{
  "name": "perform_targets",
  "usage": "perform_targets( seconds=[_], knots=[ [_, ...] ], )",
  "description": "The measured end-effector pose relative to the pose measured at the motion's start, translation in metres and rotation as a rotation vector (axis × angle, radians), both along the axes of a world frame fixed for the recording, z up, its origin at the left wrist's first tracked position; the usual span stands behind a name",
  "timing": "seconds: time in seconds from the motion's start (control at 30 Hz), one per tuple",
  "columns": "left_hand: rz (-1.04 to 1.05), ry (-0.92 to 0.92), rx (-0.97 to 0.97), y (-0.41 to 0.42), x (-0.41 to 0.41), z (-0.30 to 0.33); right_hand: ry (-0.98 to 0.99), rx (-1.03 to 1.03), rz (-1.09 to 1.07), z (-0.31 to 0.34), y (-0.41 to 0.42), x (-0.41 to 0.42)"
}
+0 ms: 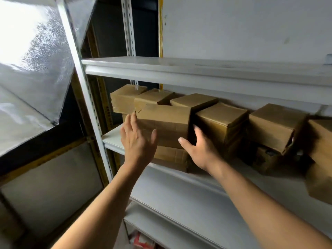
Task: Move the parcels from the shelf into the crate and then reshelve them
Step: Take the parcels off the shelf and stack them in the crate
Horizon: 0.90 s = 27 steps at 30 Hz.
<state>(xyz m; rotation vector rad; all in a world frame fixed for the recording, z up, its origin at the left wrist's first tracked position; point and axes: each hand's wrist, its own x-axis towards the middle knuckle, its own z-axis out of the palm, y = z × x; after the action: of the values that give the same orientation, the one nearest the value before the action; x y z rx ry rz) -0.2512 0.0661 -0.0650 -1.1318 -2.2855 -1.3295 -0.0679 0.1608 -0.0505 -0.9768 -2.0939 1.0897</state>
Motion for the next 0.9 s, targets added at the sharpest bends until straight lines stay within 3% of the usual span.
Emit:
perform_targets(
  seconds=[0.17,0.4,0.6,0.77,0.9],
  knots=[
    [-0.309,-0.377,0.116,-0.002,-0.019,-0.004,0.044,-0.115,0.017,-0.001,-0.007,-0.015],
    [-0.29,-0.177,0.272,-0.021,0.008,0.001,0.281,-0.214,0.042,-0.006,-0.007,0.004],
    [-0.344,-0.216,0.449,-0.049,0.066,-0.02,0.605,-0.413,-0.08,-0.005,-0.034,0.041],
    [-0.436,-0.192,0.434,-0.07,0.128,-0.038,0.721,-0.36,-0.204,-0.011,-0.059,0.103],
    [-0.581,-0.588,0.372,-0.07,0.177,-0.043,0.765,-0.311,-0.287,-0.03,-0.077,0.187]
  ],
)
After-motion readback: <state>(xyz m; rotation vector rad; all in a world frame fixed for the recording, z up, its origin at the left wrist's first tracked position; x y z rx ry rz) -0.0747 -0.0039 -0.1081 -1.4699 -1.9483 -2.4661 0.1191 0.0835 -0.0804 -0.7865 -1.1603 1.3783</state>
